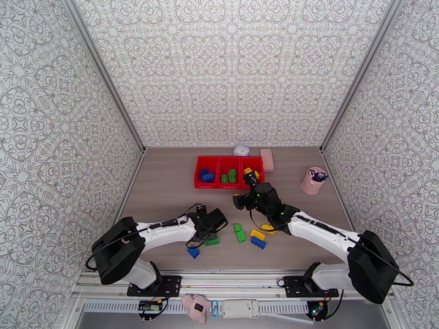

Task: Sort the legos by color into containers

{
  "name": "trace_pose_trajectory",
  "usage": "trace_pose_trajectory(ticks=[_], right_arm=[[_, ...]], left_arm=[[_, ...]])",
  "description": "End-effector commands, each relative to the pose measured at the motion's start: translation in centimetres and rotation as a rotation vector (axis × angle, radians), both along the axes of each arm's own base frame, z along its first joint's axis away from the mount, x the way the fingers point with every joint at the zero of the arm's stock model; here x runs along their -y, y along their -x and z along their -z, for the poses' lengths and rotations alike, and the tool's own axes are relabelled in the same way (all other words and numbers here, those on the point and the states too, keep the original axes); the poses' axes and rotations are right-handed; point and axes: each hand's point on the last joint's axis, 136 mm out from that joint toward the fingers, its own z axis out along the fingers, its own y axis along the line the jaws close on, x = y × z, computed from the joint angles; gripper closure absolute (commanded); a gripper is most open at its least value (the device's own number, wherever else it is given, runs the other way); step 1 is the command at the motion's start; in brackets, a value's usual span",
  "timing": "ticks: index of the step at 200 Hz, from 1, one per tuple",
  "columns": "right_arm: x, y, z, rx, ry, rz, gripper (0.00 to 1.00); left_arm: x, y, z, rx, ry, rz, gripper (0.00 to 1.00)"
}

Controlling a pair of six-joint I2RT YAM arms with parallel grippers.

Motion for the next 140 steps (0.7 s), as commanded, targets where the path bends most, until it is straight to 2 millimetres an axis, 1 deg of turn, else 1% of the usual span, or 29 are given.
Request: trace_pose_trajectory(ticks=[1,38,66,94,117,140], right_arm=[[0.3,0.4,-0.2,-0.008,-0.023,0.003,0.09],[0.0,1.0,-0.6,-0.016,-0.04,-0.025,0.09],[-0.3,1.6,-0.6,-0.017,-0.032,-0.068,0.09],[-1.0,2.4,-0.4,-0.02,-0.026,-0.125,0.09],[-1.5,2.8,-0.2,-0.023,-0.021,-0.148,0.09],[-2.0,3.0,-0.2,-0.024,-0.02,-0.171,0.09]], left_arm=[[0.5,-0.6,-1.6,0.046,0.023,0.009,0.58],[0.5,-1.6,-3.7,0.108,0.055,0.025,0.59],[-0.1,-3.1,-5.1,0.153,0.063,0.034,0.59],[-1.0,-5.9,-7.0,0.209,0.06,0.028,0.59],[-1.8,-9.0,-8.4,0.262,0.073,0.009,0.59],[-2.5,-12.2,-9.3,0.297,0.079,-0.001,0.59]])
